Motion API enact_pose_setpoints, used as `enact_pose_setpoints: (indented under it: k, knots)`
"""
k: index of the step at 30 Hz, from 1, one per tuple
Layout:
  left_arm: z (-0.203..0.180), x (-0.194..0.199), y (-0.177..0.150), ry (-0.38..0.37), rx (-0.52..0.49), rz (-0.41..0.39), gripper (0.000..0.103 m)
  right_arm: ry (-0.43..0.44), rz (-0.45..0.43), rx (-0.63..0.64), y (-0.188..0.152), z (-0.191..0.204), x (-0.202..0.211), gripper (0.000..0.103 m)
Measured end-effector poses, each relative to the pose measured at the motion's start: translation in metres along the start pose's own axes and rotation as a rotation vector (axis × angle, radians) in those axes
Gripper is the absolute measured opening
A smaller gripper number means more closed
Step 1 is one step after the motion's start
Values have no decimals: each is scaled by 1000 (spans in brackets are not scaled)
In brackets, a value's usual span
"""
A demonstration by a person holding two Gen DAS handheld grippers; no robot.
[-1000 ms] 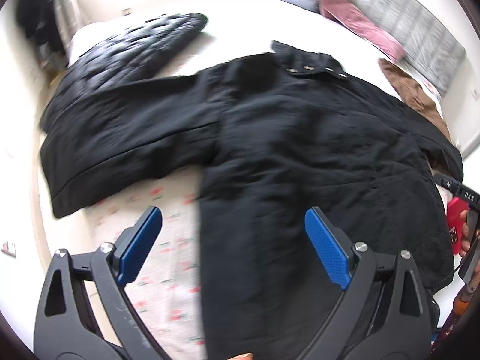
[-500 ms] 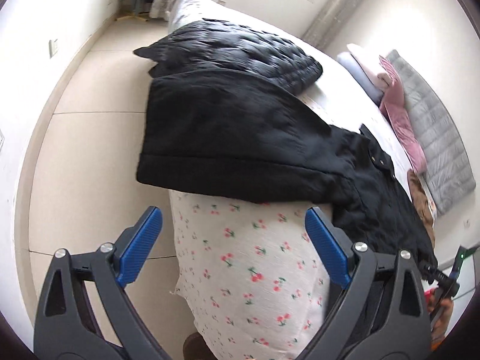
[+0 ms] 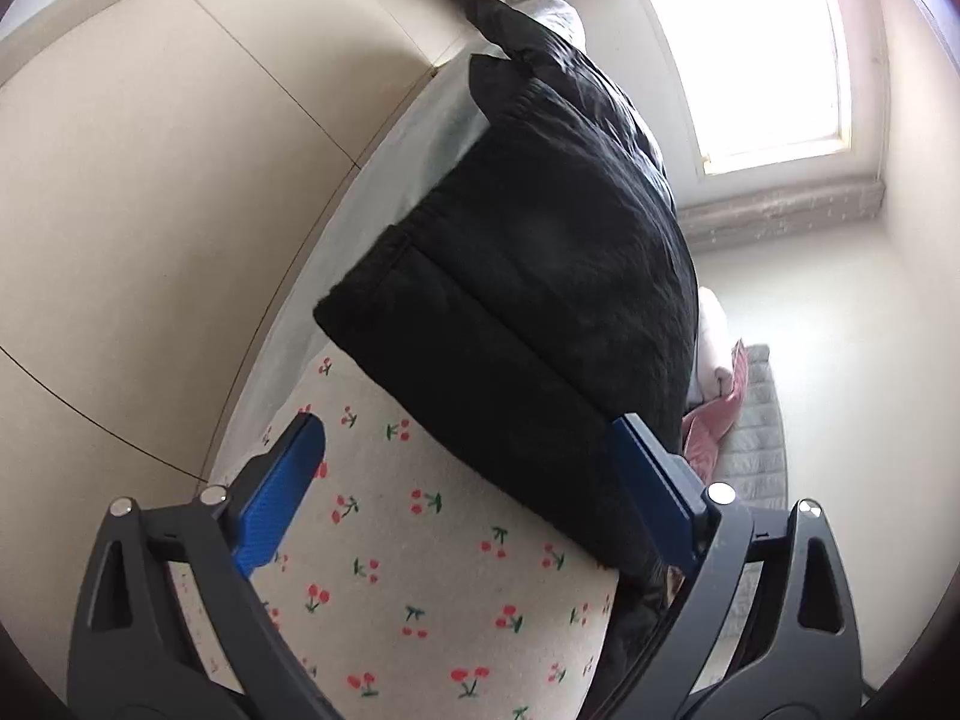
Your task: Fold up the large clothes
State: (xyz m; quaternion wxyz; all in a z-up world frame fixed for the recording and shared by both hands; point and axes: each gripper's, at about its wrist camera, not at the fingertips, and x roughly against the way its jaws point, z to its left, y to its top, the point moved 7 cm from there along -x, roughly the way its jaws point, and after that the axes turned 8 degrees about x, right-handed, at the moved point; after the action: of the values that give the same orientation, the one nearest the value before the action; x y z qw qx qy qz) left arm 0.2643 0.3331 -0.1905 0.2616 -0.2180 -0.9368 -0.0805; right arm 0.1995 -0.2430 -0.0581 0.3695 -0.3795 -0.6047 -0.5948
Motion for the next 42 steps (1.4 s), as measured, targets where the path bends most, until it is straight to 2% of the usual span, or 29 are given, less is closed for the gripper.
enact_pose_setpoints:
  k: [1, 2, 3, 4, 5, 9, 13, 16, 20, 24, 26, 32, 37, 42]
  knots:
    - [3, -2, 4, -15, 31, -25, 82, 6, -1, -1, -1, 0, -1, 83]
    - [5, -3, 7, -30, 52, -39, 64, 10, -1, -3, -2, 0, -2, 83]
    - [6, -2, 11, -45, 69, -54, 52, 12, 0, -6, -3, 0, -3, 83]
    - [6, 1, 14, -39, 76, -79, 23, 14, 2, -10, -4, -1, -4, 83]
    - [1, 4, 16, -34, 63, -100, 9, 17, 3, -17, -5, -4, -6, 83]
    - [-35, 33, 23, -34, -49, -218, 7, 40, -1, -50, -8, -12, -8, 83]
    - [-102, 73, 22, -88, -215, -313, 6, 70, -15, -78, -10, -17, -10, 83]
    - [-162, 92, 5, -140, -351, -339, 6, 92, -29, -82, -10, -16, -11, 83]
    - [-244, 104, -38, -219, -527, -339, 6, 123, -44, -85, -10, -15, -12, 83]
    - [-313, 101, -91, -293, -668, -273, 5, 132, -61, -87, -8, -17, -14, 83]
    - [-335, 93, -123, -318, -714, -231, 5, 142, -70, -102, -7, -20, -15, 83]
    - [-377, 53, -227, -362, -856, -75, 5, 165, -87, -146, -7, -33, -13, 83]
    - [-385, 18, -314, -347, -981, 73, 5, 174, -113, -191, -7, -49, -8, 83]
    - [-369, -20, -384, -290, -1076, 213, 5, 180, -117, -231, -9, -63, -7, 83]
